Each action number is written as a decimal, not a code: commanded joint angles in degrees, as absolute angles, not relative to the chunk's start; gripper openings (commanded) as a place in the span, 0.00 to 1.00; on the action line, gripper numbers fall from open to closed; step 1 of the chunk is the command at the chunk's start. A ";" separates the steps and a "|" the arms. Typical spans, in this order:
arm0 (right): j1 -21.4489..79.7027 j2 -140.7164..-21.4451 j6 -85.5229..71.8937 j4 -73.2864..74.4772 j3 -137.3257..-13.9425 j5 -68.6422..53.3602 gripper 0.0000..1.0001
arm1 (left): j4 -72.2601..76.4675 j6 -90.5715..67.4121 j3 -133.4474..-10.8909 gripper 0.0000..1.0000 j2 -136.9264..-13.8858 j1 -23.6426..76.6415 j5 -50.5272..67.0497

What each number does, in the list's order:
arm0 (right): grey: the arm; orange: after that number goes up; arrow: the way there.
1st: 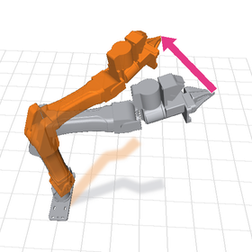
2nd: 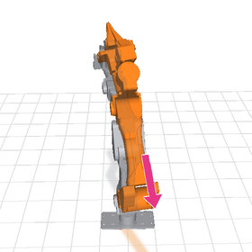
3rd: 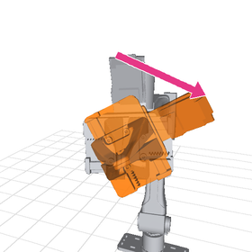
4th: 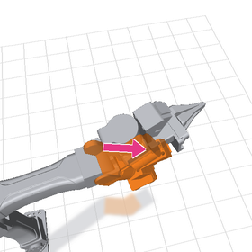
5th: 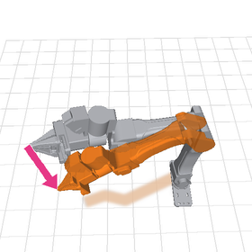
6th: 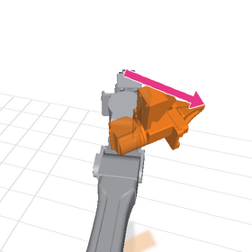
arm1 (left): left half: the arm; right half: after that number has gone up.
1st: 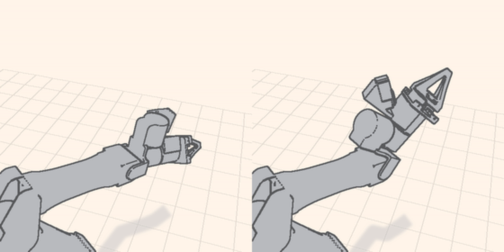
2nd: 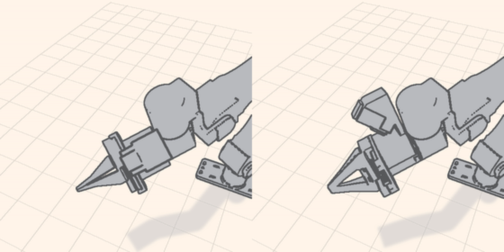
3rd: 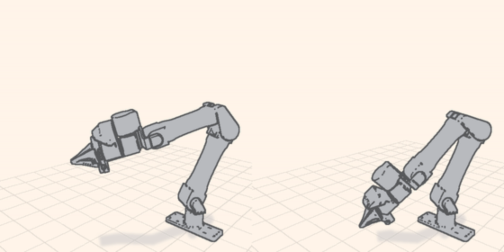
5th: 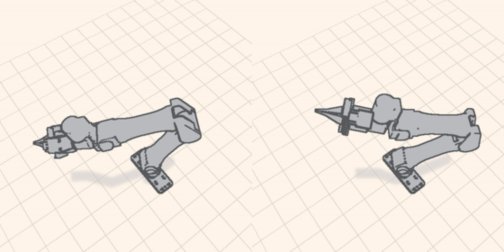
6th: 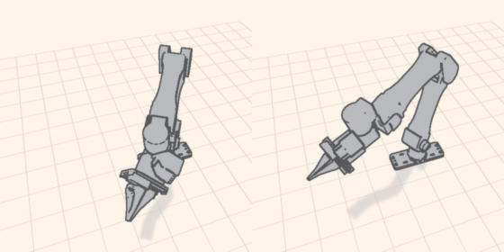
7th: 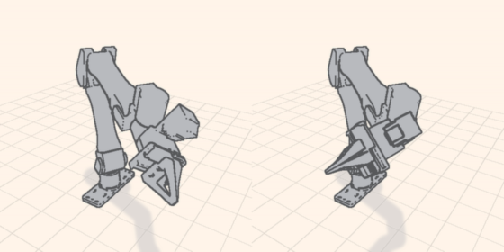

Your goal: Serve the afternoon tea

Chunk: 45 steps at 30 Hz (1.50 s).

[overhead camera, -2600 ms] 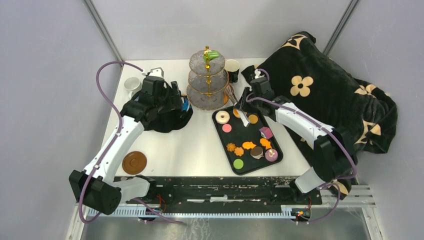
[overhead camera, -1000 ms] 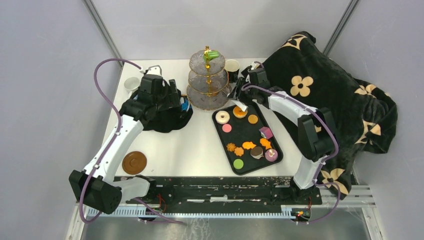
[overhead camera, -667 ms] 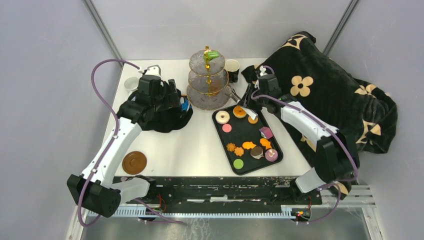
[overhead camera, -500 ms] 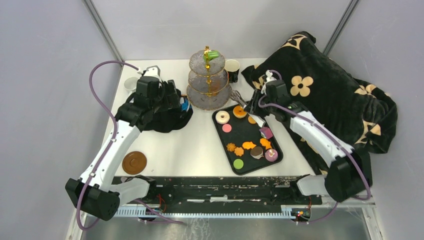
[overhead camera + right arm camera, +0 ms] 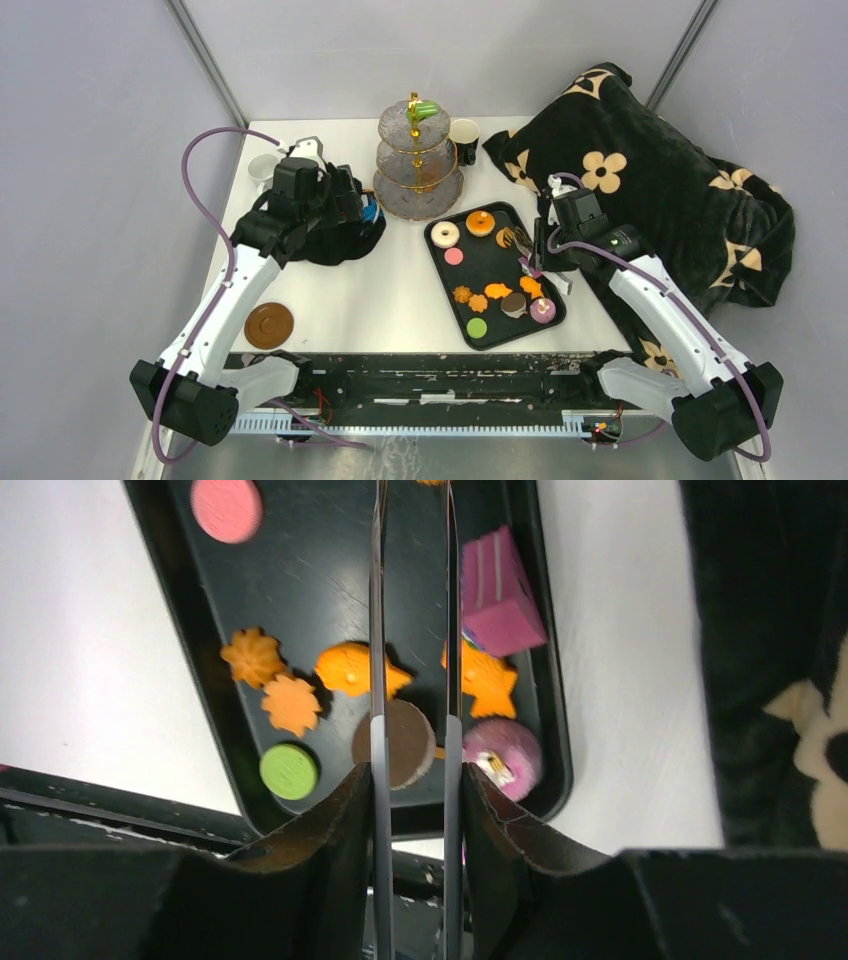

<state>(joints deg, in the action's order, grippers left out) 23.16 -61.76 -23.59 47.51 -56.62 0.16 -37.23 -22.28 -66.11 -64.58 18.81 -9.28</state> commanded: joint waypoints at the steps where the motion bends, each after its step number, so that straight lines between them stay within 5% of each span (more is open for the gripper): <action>1: 23.27 -60.06 -20.69 50.84 -56.88 3.70 0.41 | -34.63 -24.77 -65.79 1.00 -62.80 18.55 -7.83; 25: 23.34 -70.47 -20.48 39.47 -54.19 3.05 0.52 | -34.80 -24.66 -66.63 1.00 -63.43 18.54 -8.27; 45: 23.36 -63.87 -20.83 47.42 -62.44 2.41 0.30 | -35.14 -23.29 -68.19 1.00 -64.17 18.54 -9.74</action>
